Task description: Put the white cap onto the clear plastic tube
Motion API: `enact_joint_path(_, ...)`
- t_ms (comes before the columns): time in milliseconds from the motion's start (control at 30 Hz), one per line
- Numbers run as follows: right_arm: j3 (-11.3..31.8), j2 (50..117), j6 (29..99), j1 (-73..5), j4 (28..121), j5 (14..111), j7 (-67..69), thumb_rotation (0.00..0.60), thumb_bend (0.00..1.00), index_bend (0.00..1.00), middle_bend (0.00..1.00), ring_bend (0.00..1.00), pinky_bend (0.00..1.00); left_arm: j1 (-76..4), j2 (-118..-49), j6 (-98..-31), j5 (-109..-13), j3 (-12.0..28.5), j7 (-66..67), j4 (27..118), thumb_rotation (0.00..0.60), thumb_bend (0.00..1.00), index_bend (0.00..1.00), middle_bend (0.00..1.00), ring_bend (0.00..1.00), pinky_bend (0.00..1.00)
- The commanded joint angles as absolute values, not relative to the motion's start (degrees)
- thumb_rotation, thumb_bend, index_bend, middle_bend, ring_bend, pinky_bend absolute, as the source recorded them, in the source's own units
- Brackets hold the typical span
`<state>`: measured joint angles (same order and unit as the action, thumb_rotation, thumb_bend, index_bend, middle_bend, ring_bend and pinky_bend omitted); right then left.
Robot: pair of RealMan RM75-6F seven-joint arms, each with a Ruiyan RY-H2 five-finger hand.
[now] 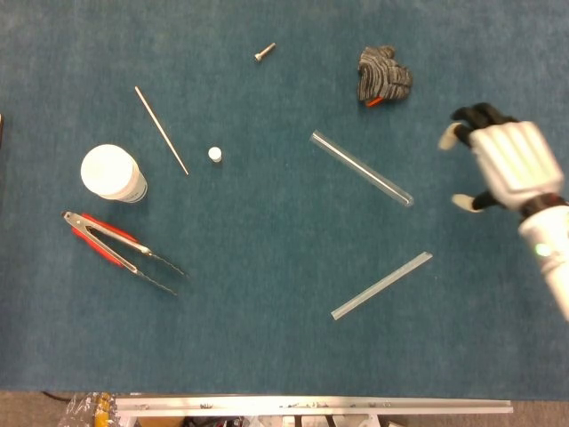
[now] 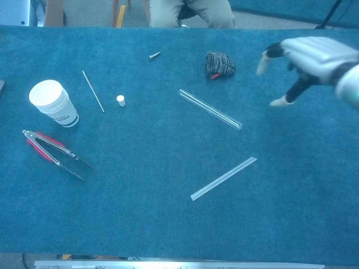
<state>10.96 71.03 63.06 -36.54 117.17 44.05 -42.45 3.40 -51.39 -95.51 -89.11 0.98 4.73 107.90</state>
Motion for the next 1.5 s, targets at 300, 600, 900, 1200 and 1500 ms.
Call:
enact_joint_path(300, 11.08, 86.4, 68.17, -48.23, 105.86, 33.85, -55.74, 0.6, 0.06, 0.38, 0.22, 0.14, 0.36, 3.98, -50.79, -95.32, -90.69, -0.13, 4.1, 107.92, 0.6, 0.32, 0.22, 0.06, 0.0, 0.0)
enact_joint_path(600, 10.07, 94.99, 70.28, -53.34, 98.01, 30.33, -62.5, 0.6, 0.02, 0.38, 0.22, 0.14, 0.36, 3.85, -50.56, -95.43, -92.8, -0.47, 4.23, 108.16, 0.6, 0.32, 0.22, 0.06, 0.0, 0.0)
enact_joint_path(900, 9.49, 100.02, 71.99, -55.93, 93.58, 28.75, -66.65, 0.6, 0.0, 0.38, 0.21, 0.14, 0.36, 4.08, -50.04, -96.21, -94.52, -0.77, 3.11, 107.86, 0.6, 0.32, 0.22, 0.06, 0.0, 0.0)
enact_joint_path(1200, 7.64, 104.46, 73.34, -57.05, 88.77, 30.06, -69.92, 0.6, 0.0, 0.38, 0.2, 0.14, 0.36, 2.81, -49.33, -95.32, -97.04, -0.83, 1.76, 107.68, 0.6, 0.32, 0.22, 0.06, 0.0, 0.0)
enact_joint_path(1500, 8.36, 106.52, 71.83, -56.8, 85.45, 28.17, -70.32, 0.6, 0.0, 0.38, 0.2, 0.14, 0.36, 2.38, -49.18, -94.63, -97.23, -1.03, 1.11, 107.34, 0.6, 0.32, 0.22, 0.06, 0.0, 0.0)
